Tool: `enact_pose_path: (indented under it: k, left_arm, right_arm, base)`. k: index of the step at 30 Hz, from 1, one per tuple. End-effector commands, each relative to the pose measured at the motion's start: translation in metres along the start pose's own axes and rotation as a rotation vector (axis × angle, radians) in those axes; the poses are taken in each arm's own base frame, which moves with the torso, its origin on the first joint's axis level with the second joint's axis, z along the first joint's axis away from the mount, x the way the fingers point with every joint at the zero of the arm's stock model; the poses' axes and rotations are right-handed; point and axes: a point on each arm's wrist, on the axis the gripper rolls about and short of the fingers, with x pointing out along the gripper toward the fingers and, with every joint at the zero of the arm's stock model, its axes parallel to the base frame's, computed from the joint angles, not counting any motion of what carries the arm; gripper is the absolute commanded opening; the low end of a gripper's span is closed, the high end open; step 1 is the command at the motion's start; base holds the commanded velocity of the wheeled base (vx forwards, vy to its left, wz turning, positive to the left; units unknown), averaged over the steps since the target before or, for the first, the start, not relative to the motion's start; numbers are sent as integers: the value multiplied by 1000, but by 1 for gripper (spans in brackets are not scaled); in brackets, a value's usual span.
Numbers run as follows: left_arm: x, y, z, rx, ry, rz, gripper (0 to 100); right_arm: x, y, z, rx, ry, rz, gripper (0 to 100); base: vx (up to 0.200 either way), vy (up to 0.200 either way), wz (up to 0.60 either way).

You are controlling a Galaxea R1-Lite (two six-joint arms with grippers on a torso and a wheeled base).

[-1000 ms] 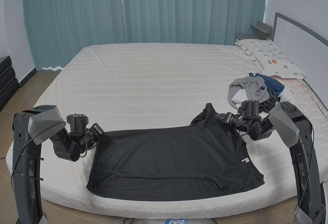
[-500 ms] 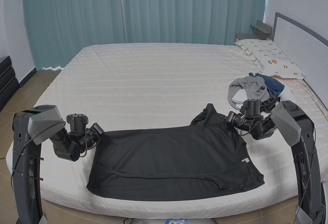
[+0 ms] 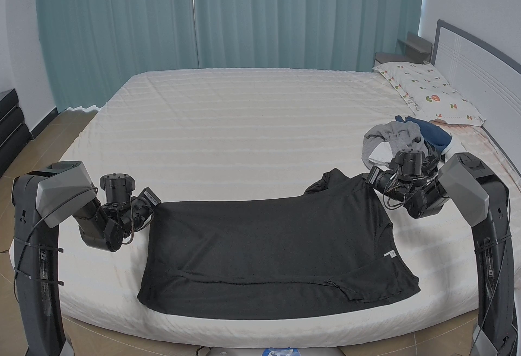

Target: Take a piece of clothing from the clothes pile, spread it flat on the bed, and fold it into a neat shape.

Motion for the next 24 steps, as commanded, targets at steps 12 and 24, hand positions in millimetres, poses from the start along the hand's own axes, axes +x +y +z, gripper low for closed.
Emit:
enact_pose_path:
  k: [12,24]
  left_arm:
    - [-18,-6,5,5,4,-4,0]
    - [-22,-8,8,6,-12,-23,0]
  right_arm:
    - [-37,-1,6,25,13,45,0]
    - [-52,-6,7,86,-25,68,0]
  base:
    - [0,0,0]
    - [0,0,0]
